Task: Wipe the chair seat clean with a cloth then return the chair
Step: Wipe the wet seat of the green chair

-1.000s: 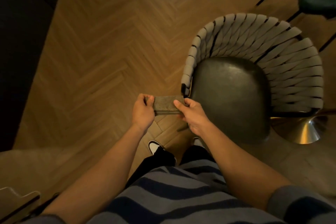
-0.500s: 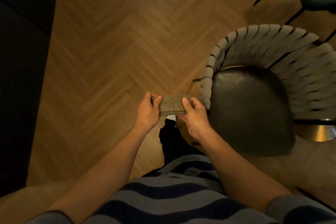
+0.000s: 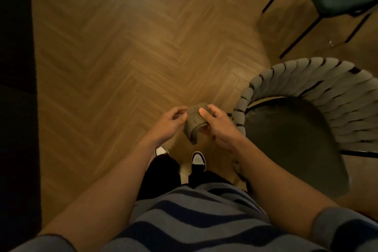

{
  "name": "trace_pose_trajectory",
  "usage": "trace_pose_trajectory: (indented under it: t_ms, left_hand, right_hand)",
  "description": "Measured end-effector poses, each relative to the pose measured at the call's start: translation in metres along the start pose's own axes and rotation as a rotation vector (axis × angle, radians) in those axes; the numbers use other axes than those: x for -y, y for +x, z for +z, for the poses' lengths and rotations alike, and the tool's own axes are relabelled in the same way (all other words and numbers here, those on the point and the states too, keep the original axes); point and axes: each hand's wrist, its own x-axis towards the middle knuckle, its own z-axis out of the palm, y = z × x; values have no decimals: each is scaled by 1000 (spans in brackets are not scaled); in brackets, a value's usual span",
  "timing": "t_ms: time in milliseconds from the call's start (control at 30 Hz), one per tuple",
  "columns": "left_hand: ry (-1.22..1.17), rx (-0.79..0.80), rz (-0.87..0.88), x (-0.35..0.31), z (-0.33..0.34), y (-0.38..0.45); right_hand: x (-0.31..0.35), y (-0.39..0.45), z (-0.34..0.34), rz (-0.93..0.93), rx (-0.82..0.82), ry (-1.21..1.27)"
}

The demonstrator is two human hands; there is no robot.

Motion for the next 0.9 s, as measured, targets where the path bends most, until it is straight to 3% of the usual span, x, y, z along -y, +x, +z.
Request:
trace_pose_trajectory:
  t_ms: [100,200,333,467,667,767,900]
  left_hand:
    - [-115,134,-3,-32,-22,40]
    - [78,210,73,-63,-45,86]
    - [150,280,153,-105,-67,150]
    - [149,253,192,-148,-70,203]
    - [227,336,197,-212,-55,277]
    - [264,433,119,-243,-41,319]
    - [137,539,-161,-283,-15,378]
  right_hand:
    - [36,35,2,-1,-49,-31]
    - [69,70,7,-11,-99,-17]
    - [105,112,24,-49,-248,227]
    - [137,139,31,-9,-319,605]
    - [188,181,21,-56,-404,649]
    - [217,209,-5,-114,-556,651]
    - [260,242,-50,-142,-609,622]
